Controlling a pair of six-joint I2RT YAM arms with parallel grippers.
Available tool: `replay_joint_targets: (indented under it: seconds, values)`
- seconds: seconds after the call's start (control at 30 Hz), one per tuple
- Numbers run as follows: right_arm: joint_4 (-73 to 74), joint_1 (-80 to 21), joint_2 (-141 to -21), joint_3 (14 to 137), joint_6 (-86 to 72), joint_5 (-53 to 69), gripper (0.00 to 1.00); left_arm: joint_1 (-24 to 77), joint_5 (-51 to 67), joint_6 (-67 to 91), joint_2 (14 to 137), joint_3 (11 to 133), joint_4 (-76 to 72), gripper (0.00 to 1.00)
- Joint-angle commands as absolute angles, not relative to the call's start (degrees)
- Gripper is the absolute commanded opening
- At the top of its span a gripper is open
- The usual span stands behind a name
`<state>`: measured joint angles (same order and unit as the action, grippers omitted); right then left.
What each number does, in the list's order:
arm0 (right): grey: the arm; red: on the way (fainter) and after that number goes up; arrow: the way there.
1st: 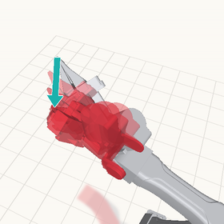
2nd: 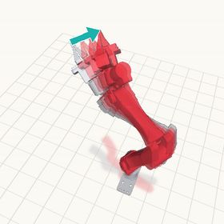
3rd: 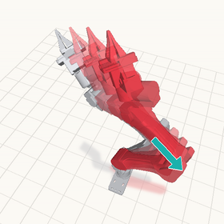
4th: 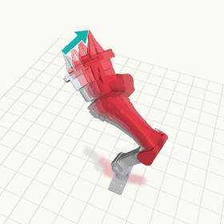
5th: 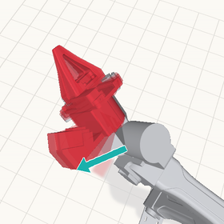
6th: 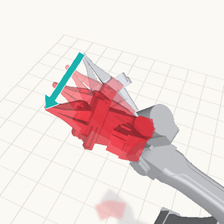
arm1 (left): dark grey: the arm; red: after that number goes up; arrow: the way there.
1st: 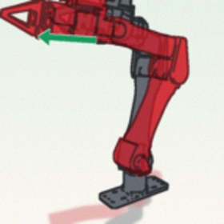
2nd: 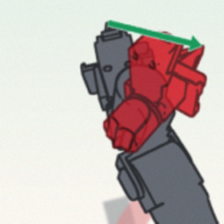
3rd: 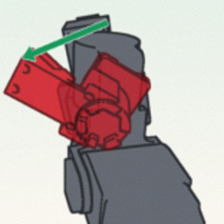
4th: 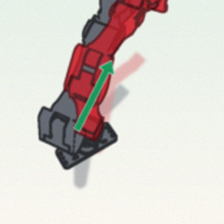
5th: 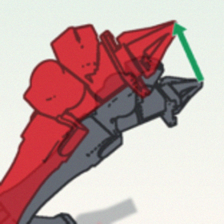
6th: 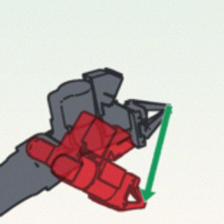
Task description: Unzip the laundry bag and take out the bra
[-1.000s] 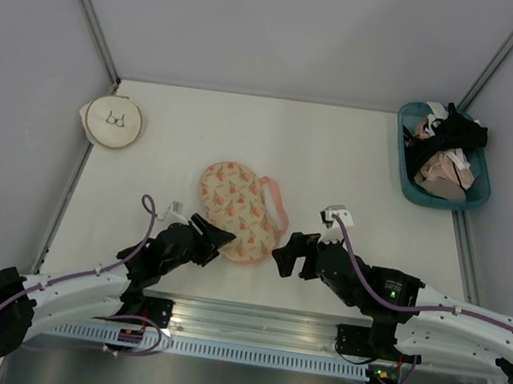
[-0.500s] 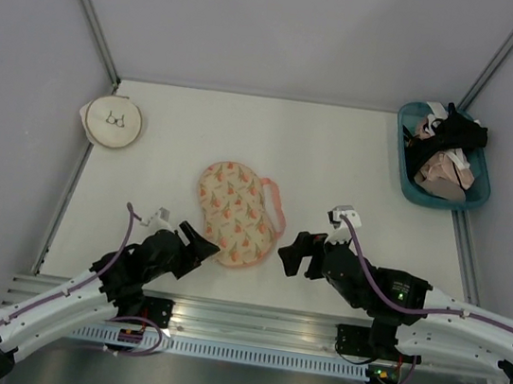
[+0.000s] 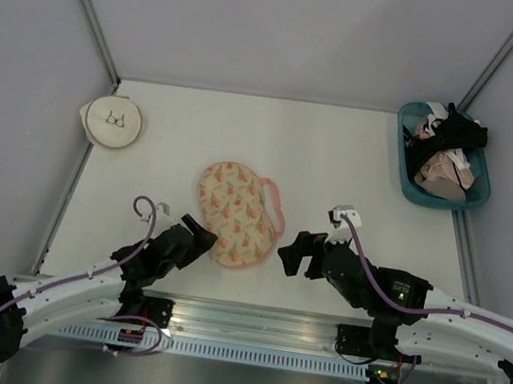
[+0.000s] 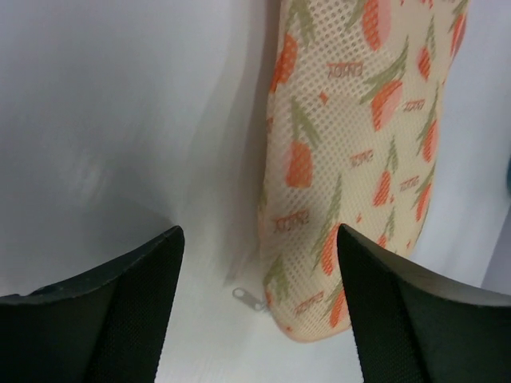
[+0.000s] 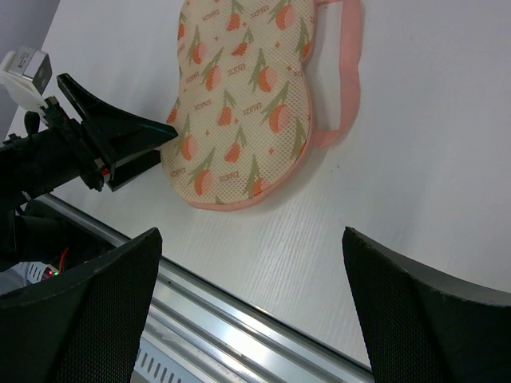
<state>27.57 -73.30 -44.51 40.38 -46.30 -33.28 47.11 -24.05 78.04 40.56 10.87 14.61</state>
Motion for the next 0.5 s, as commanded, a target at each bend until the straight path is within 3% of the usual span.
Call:
replay_joint_targets:
  seconds: [0.0, 0.13, 0.2, 0.23, 0.27, 0.3, 0.47]
  values:
    - [26.81, -73.56, -43.77, 41.4, -47.11, -32.96, 0.98, 46.23, -25.93, 77.78, 46.47, 8.43, 2.3, 0.77]
    - [27.25, -73.56, -43.24, 41.22, -47.37, -32.78, 0.98, 45.53, -23.83, 76.29, 57.18, 11.95, -2.17, 0.66]
    - [26.89, -73.57, -42.8, 40.78, -47.64, -32.78, 0.98, 44.91, -21.8, 76.2, 59.49, 11.34, -5.78, 0.51]
    - [26.72, -73.56, -42.72, 40.26, -47.72, -32.7, 0.98, 44.56, -21.27, 76.55, 60.55, 10.03, -9.89, 0.41]
    - [26.46, -73.65, -42.37, 40.08, -47.81, -32.61, 0.98, 44.21, -20.92, 77.07, 62.04, 9.32, -11.67, 0.17]
    - [26.28, -73.57, -42.19, 39.9, -47.81, -32.26, 0.98, 44.12, -20.22, 77.6, 62.83, 8.71, -13.26, 0.06]
    - [26.45, -73.65, -41.75, 39.2, -47.72, -31.55, 0.98, 43.95, -18.81, 78.92, 62.58, 7.21, -15.82, 0.02]
